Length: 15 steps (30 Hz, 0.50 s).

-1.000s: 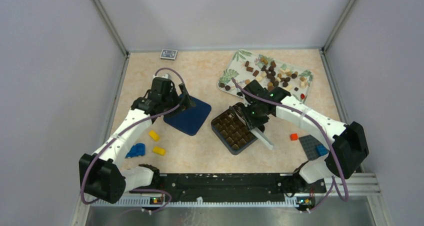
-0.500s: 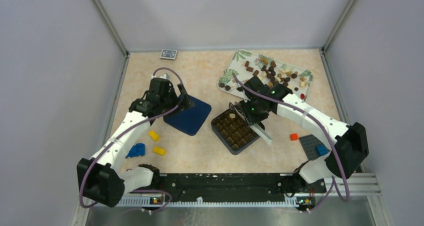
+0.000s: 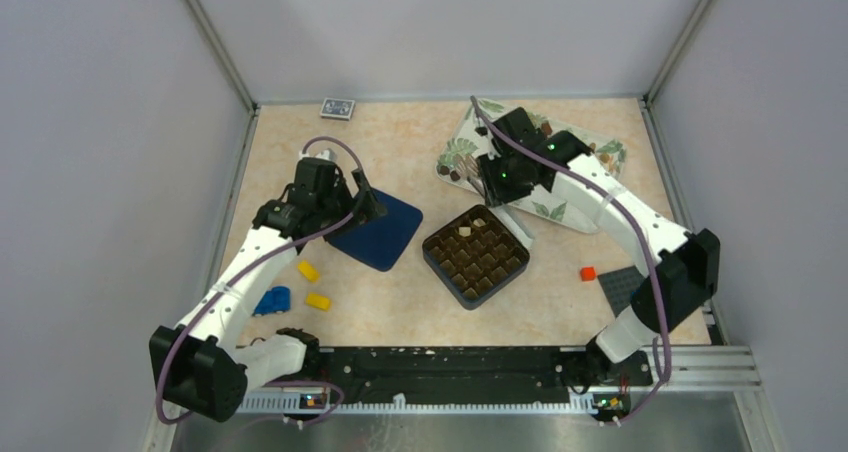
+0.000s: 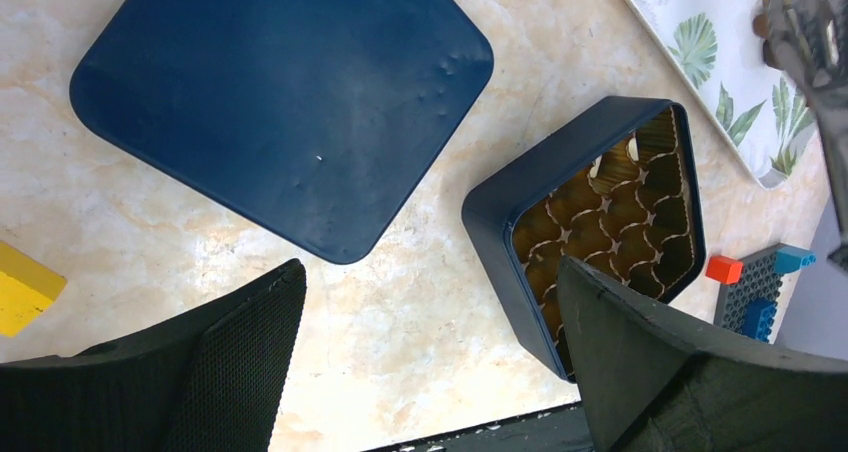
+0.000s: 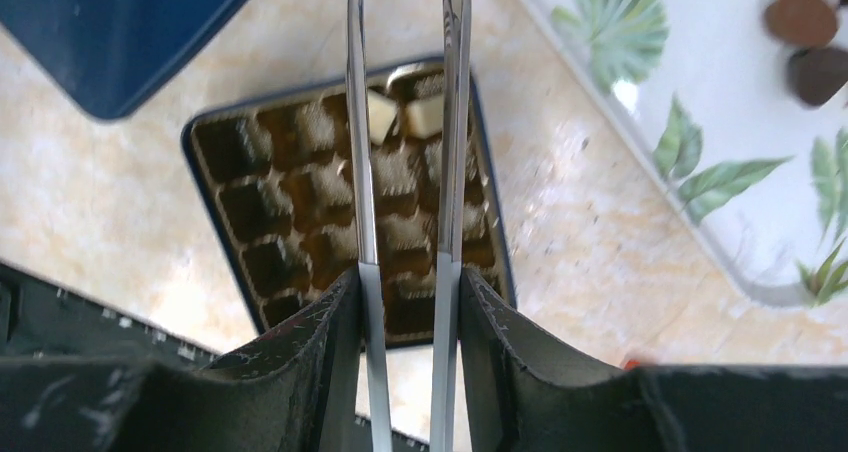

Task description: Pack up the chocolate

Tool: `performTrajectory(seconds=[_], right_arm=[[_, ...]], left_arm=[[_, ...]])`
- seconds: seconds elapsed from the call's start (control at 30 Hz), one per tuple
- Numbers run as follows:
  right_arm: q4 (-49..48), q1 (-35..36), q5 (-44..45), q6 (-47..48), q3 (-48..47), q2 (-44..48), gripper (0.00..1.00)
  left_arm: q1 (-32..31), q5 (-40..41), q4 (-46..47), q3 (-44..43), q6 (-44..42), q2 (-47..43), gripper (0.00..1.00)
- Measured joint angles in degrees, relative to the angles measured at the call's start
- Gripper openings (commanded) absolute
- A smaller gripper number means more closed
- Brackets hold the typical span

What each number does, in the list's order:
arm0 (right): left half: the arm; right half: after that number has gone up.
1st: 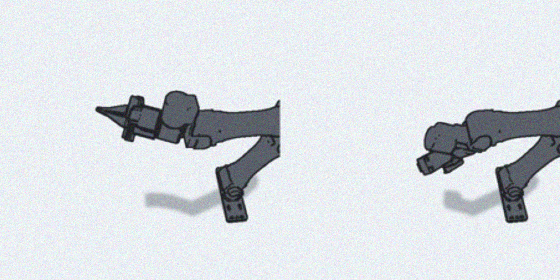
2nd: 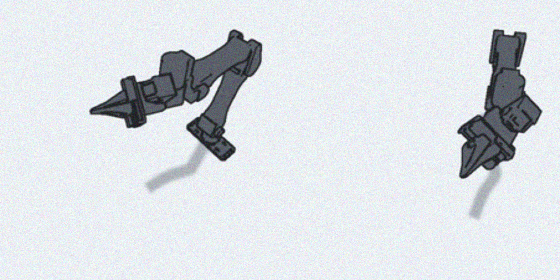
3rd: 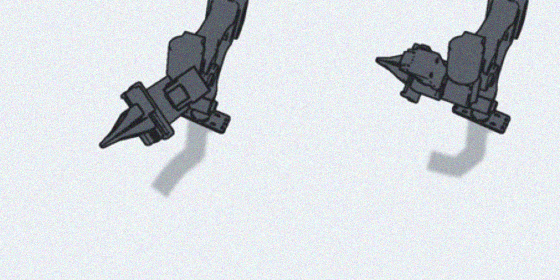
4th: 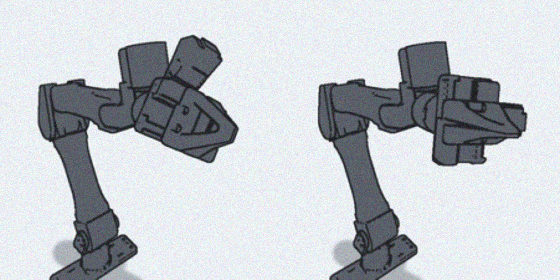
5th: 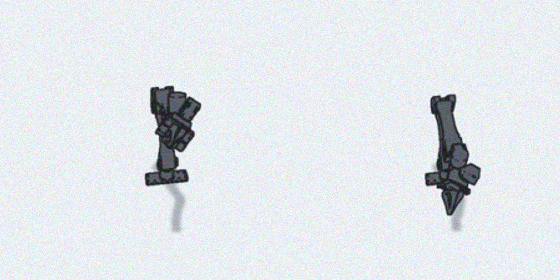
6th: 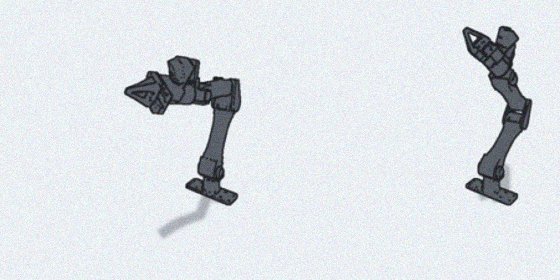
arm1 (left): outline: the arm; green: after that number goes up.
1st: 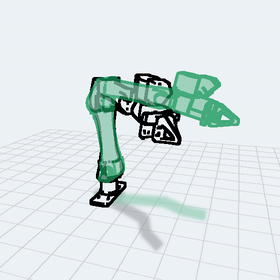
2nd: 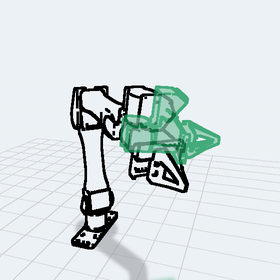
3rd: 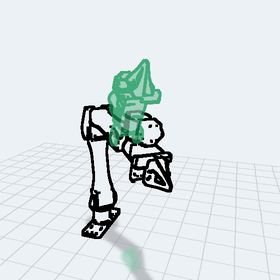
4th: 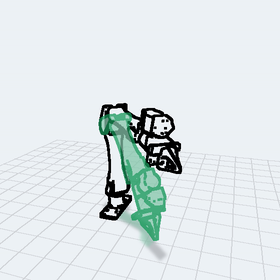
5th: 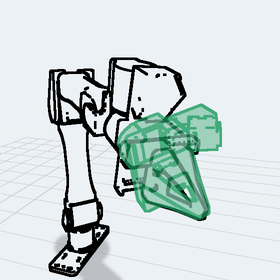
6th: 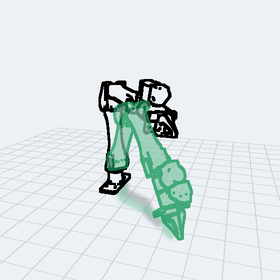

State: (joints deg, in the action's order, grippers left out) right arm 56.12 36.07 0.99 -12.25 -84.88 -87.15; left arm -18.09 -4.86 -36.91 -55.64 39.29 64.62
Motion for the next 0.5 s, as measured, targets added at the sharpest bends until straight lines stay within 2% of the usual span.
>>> performTrajectory(seconds=[0.3,0.5], right_arm=[[-1.1,-3.8,-0.2,4.3,-10.3,-16.6,0.37],[-0.2,-4.4,0.0,6.1,-13.5,-22.3,0.38]], left_arm=[[0.0,0.9,-1.0,-0.1,-0.4,0.0,0.99],[0.1,1.7,-1.7,-0.1,-0.8,0.0,0.99]])
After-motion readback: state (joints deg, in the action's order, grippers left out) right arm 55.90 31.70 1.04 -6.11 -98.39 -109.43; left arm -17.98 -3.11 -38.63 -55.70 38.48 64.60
